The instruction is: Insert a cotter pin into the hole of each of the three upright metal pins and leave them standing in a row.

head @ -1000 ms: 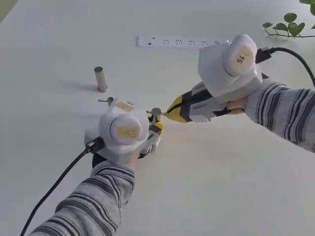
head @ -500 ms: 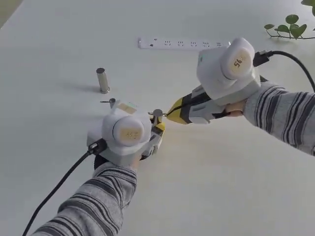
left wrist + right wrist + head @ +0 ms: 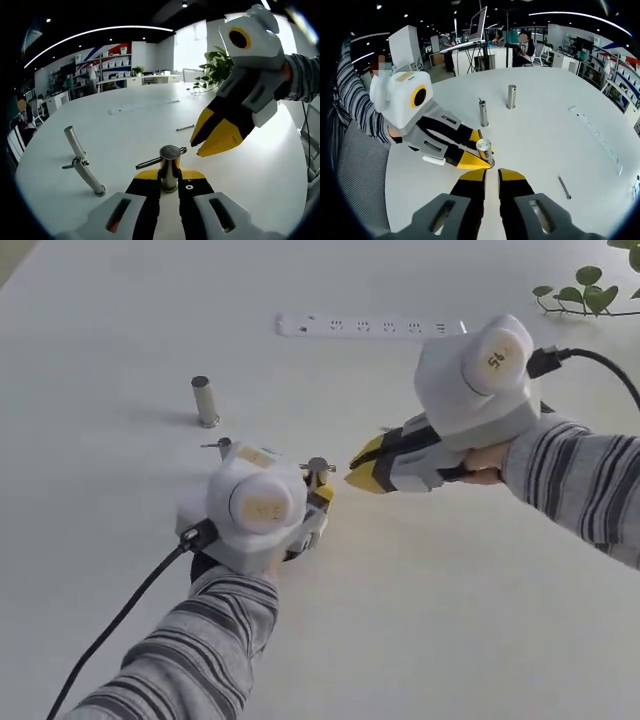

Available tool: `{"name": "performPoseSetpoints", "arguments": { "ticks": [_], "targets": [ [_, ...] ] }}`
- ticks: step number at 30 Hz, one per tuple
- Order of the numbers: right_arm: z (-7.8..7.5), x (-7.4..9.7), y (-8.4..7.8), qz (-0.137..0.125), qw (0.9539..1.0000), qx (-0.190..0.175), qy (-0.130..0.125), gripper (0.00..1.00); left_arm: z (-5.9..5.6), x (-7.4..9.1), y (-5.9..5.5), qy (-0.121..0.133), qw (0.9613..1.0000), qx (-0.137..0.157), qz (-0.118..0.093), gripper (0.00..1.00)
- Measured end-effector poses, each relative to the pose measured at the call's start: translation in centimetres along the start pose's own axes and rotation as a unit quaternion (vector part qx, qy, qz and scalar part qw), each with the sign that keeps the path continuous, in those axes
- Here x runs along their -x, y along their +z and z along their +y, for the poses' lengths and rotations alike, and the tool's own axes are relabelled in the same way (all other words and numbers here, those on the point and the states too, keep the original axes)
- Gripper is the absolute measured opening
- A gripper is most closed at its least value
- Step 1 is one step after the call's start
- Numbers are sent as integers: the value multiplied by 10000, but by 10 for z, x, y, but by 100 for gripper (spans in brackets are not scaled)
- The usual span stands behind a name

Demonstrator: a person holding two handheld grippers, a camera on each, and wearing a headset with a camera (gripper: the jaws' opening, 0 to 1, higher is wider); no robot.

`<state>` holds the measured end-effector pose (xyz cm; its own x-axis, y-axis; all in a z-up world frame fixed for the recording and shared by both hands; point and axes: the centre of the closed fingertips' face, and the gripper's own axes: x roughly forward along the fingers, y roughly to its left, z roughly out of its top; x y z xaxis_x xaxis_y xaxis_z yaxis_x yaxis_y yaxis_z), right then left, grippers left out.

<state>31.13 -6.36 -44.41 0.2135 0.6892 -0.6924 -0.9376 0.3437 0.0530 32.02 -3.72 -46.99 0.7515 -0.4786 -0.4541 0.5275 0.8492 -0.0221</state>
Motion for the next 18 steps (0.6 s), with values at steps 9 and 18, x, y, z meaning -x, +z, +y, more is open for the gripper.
{"name": "performPoseSetpoints", "arguments": {
  "ticks": [9, 18],
  "targets": [
    [-4, 6, -8, -209, 9974, -693, -25, 5, 13, -4, 9, 17, 9998, 204, -85, 9],
    [-6, 6, -9, -279, 9957, -882, -96, 7, 22, -11, 12, 44, 9998, 172, -77, 9]
  ]
}}
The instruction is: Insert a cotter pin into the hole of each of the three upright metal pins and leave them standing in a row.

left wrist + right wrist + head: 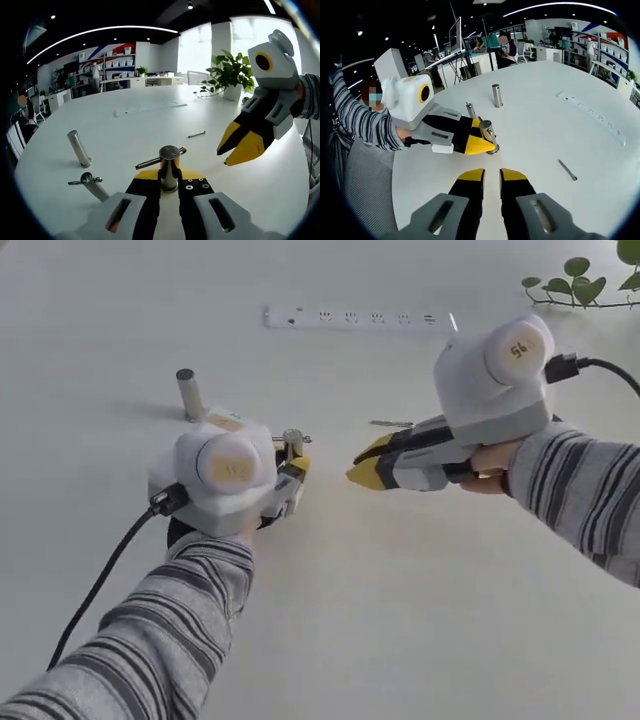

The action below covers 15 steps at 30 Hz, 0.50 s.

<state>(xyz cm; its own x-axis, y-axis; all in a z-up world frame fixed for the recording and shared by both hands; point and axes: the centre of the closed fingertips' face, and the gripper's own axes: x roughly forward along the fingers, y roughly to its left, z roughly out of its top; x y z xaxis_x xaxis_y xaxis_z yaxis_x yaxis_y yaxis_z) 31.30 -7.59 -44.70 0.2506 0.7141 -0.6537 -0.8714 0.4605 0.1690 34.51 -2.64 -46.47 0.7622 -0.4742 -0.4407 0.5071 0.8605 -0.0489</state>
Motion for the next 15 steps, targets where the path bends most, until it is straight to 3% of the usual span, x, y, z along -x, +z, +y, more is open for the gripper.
{"name": "performPoseSetpoints", "arguments": {
  "ticks": [15],
  "targets": [
    [-4, -2, -4, 14, 9998, -157, -101, 9, -3, -3, -4, 69, 9998, -189, 44, 10]
  ]
}}
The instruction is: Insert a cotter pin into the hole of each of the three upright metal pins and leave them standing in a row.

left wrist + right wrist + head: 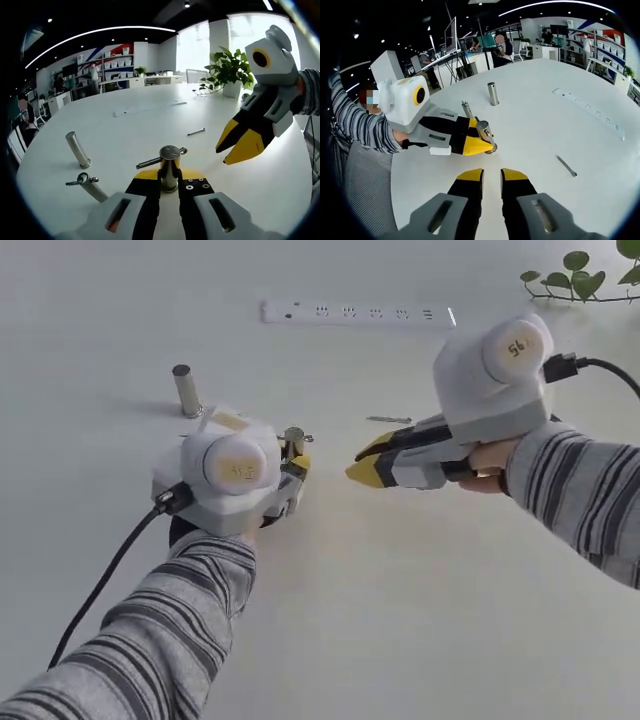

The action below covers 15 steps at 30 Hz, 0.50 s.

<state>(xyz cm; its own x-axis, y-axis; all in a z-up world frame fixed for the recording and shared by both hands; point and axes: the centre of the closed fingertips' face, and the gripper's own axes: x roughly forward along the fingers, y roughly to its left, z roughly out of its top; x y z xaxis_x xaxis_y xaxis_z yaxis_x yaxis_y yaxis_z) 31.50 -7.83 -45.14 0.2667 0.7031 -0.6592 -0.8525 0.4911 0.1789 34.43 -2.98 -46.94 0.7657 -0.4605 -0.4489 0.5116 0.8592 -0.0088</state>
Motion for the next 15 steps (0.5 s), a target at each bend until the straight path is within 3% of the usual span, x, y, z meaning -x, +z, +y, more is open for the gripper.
{"name": "performPoseSetpoints", "arguments": {
  "ticks": [7, 15],
  "targets": [
    [1, 1, 0, 1, 10000, -24, -18, 11, 0, 1, -1, 16, 9998, 210, 35, 10],
    [-2, 3, 3, -36, 10000, -41, -66, 15, -1, 9, -13, 62, 9995, 156, 278, 18]
  ]
}}
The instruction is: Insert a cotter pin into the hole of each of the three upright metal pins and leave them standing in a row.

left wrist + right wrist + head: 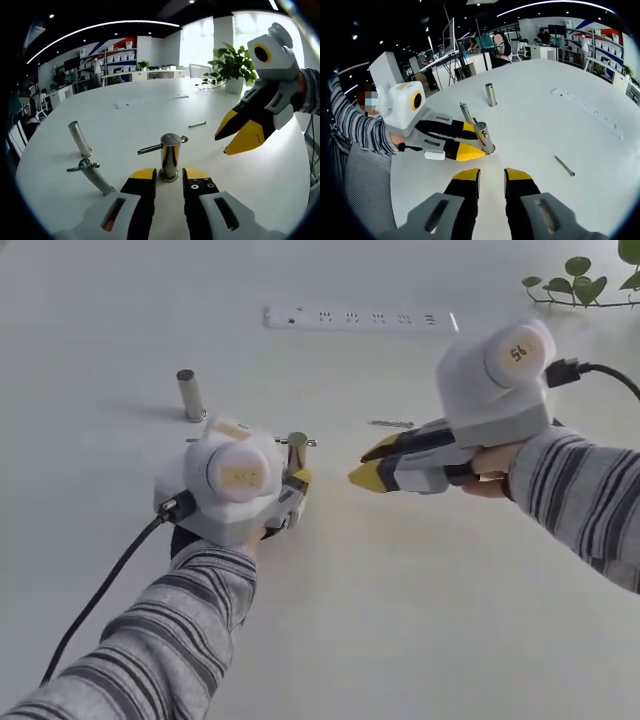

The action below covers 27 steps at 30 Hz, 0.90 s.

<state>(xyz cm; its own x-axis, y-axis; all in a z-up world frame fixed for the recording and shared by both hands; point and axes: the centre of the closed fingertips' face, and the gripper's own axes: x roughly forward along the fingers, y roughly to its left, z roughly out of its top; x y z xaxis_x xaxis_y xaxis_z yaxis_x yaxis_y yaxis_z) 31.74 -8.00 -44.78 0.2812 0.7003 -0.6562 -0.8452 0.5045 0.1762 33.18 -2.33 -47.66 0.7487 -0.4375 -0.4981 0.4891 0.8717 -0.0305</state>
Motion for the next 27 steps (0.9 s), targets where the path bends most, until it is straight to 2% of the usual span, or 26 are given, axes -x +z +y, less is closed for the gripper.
{"name": "performPoseSetpoints", "arguments": {
  "ticks": [6, 10, 13, 16, 22, 27],
  "targets": [
    [4, 2, 12, -107, 9999, -4, 57, 16, -5, 13, 2, -134, 9999, 59, -14, 23],
    [3, 2, 23, -262, 9996, 16, 89, 17, -10, 24, 3, -416, 9990, 151, -87, 27],
    [-1, 0, 35, -475, 9988, 106, 8, 17, -8, 32, 0, -464, 9989, 38, -71, 32],
    [-2, -2, 48, -698, 9976, -13, 35, 18, -3, 42, 0, -471, 9988, -36, -100, 39],
    [0, -14, 66, -854, 9963, -96, 42, 23, 7, 61, 1, -387, 9990, 168, -118, 48],
    [0, -32, 86, -940, 9955, -54, 68, 26, 11, 73, -1, -363, 9991, 173, -120, 59]
  ]
}}
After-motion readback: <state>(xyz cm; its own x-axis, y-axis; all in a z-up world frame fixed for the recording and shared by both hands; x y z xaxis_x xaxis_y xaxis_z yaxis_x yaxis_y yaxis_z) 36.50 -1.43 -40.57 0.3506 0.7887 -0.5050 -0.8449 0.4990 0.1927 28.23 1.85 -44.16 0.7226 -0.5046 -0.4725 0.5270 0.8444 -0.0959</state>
